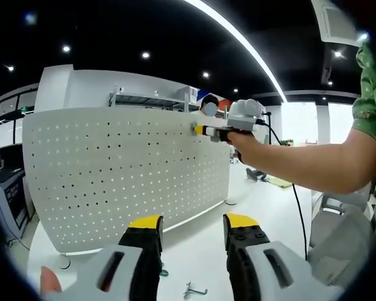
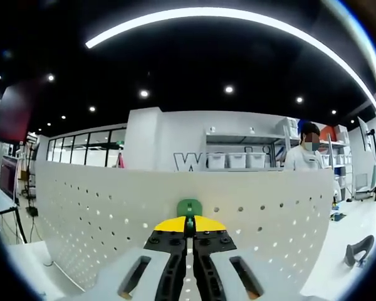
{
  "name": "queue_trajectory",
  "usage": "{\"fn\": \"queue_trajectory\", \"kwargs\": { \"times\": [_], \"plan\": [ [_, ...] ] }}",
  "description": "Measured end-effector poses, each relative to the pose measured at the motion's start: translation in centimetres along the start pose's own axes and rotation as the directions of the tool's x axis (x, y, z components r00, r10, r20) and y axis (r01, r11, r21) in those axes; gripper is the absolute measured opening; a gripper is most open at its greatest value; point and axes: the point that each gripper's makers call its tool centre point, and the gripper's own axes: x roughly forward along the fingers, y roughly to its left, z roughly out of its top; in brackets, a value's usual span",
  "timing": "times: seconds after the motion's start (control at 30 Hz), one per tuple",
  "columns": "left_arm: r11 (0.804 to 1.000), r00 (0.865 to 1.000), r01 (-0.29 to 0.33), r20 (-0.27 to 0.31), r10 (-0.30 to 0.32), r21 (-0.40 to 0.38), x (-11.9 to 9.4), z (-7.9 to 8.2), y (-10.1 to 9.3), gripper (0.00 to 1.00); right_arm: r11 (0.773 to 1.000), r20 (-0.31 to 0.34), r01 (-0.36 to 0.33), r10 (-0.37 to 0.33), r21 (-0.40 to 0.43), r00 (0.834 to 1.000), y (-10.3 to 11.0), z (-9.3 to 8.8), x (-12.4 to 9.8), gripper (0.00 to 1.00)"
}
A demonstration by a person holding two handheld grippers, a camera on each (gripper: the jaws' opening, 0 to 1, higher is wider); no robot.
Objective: Insert the hook assembly into the mounting plate slot until the hook locks in place.
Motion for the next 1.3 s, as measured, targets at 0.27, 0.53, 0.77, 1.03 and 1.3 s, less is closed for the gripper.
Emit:
{"fn": "queue_trajectory", "kwargs": {
  "times": [0.27,0.53,0.77,1.03,1.3],
  "plan": [
    [1.000,1.000,-0.003,-0.002,0.003,-0.001,-0.06,-0.09,0.10,0.40,1.000,-0.006,-0.002,0.002,0.006,1.000,-0.05,-0.19,0.05,0.00],
    [1.000,1.000,-0.002,-0.003,0.002,-0.002,0.09,-0.14,0.10,0.40,1.000,-0.022,-0.004,0.004,0.012,1.000,-0.14,-0.52,0.38,0.00],
    [1.000,1.000,-0.003,-0.004,0.003,-0.005,0.05,-0.25,0.15,0.40,1.000,-0.038,-0.008,0.008,0.004,0.999,-0.20,-0.51,0.65,0.00],
    [1.000,1.000,0.000,-0.003,0.000,-0.005,0.05,-0.30,0.06,0.40,1.000,-0.053,-0.007,0.007,0.005,0.999,-0.25,-0.53,0.62,0.01],
    [1.000,1.000,0.000,-0.002,0.000,-0.004,0.02,-0.27,0.08,0.40,1.000,-0.066,-0.014,0.014,0.006,0.998,-0.26,-0.91,0.37,0.04]
  ]
}}
